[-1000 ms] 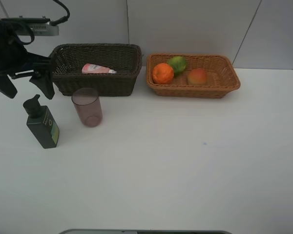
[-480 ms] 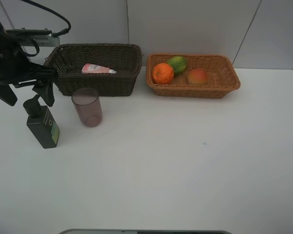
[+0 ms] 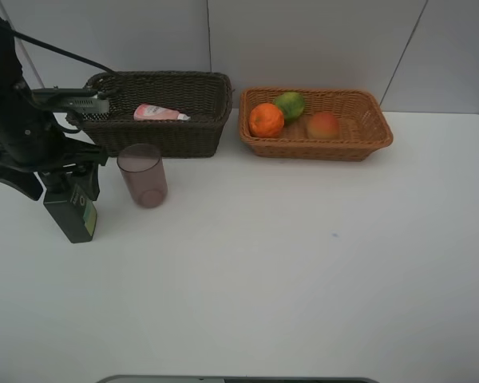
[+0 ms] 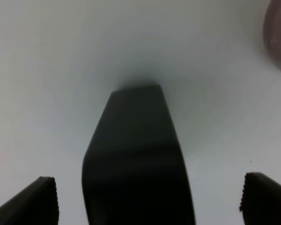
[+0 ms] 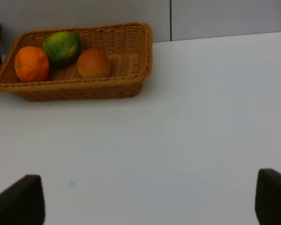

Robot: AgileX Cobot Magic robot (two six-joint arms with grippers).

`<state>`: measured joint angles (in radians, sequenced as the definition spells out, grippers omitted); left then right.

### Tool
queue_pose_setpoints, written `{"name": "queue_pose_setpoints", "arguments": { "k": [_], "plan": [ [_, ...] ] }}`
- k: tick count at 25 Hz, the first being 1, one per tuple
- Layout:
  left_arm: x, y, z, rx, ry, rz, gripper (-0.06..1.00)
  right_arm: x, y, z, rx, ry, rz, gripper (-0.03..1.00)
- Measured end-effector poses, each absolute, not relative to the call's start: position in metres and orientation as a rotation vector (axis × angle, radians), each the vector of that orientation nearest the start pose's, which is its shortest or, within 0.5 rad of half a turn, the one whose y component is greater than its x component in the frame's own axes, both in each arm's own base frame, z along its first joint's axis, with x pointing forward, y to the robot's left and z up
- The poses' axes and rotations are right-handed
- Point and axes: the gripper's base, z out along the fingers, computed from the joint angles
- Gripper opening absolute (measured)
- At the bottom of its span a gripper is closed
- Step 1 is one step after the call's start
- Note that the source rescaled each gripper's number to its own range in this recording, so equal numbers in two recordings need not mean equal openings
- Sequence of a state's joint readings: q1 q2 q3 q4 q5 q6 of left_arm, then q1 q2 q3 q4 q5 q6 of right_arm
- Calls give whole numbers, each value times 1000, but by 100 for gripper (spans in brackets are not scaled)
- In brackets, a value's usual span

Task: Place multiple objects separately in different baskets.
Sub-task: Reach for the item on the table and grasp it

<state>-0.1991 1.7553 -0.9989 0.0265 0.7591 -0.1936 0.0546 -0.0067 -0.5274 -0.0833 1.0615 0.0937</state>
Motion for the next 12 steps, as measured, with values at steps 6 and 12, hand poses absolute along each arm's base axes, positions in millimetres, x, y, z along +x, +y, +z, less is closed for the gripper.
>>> {"name": "queue_pose_setpoints", "arguments": {
  "k": [6, 12],
  "plan": [
    [312, -61, 158, 11, 2981, -23, 97, -9, -7, 285, 45, 2008, -4, 100],
    [312, -61, 158, 9, 2977, -24, 50, -9, -7, 285, 45, 2008, -4, 100]
  ]
}}
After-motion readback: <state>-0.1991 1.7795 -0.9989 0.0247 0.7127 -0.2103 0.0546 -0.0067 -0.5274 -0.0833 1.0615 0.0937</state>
